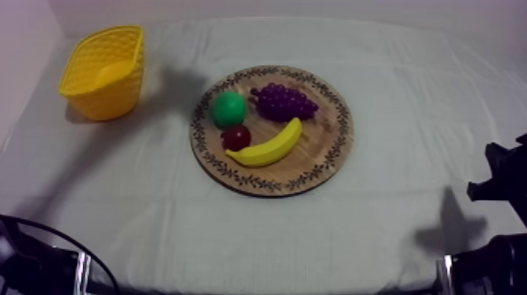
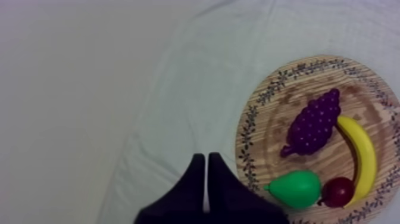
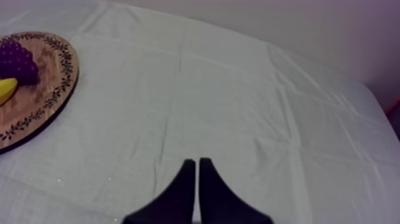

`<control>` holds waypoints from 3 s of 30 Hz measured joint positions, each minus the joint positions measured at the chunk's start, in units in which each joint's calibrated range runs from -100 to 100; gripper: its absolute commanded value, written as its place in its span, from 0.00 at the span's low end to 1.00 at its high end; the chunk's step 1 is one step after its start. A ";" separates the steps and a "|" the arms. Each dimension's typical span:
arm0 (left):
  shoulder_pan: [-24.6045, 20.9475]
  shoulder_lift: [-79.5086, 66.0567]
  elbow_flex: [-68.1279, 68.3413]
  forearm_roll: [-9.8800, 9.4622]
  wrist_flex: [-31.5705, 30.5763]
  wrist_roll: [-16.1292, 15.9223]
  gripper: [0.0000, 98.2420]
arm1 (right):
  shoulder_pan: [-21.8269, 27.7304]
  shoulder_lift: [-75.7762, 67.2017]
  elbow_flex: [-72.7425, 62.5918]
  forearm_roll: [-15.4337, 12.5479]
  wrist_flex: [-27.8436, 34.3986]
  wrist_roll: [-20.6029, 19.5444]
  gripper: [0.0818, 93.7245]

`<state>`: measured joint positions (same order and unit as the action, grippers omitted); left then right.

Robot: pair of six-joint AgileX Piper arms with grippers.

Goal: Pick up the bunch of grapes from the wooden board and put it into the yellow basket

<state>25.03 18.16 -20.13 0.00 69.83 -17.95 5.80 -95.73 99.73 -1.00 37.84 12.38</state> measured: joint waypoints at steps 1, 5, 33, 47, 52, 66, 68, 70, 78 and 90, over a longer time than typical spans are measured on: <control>0.00 -0.14 0.49 0.00 -0.26 -0.12 0.04 | 0.00 0.00 0.00 0.00 0.00 0.00 0.00; 0.15 -1.08 2.26 -0.55 -0.85 -0.60 0.12 | 0.00 0.00 0.00 0.00 0.00 0.00 0.00; 2.16 -2.32 12.73 -1.14 -6.29 -3.09 0.89 | 0.00 0.00 0.00 0.00 0.00 0.00 0.00; 4.42 4.87 15.11 -1.41 -9.48 -2.37 0.92 | 0.00 0.00 0.00 0.00 -0.08 0.00 0.00; 5.13 8.25 14.43 -1.48 -9.64 -2.40 0.92 | 0.00 0.00 0.00 0.00 0.01 0.00 0.00; 6.59 17.42 8.29 -1.60 -10.40 -2.35 0.91 | 0.00 0.00 0.00 0.00 -0.05 0.00 0.00; 6.89 18.95 7.31 -1.72 -10.31 -2.35 0.91 | 0.00 0.00 0.00 0.00 -0.05 0.00 0.00; 7.06 20.38 6.40 -1.79 -10.22 -2.35 0.92 | 0.00 0.00 0.00 0.00 -0.05 0.00 0.00; 7.52 25.83 2.76 -1.85 -9.96 -2.35 0.91 | 0.00 0.00 0.00 0.00 -0.05 -0.01 0.00; 7.31 29.21 1.24 -1.91 -9.84 -1.72 0.89 | 0.00 0.00 0.00 0.00 -0.05 -0.01 0.00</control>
<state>32.35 47.37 -18.89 -1.91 60.00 -19.67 5.80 -95.73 99.73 -1.00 37.79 12.37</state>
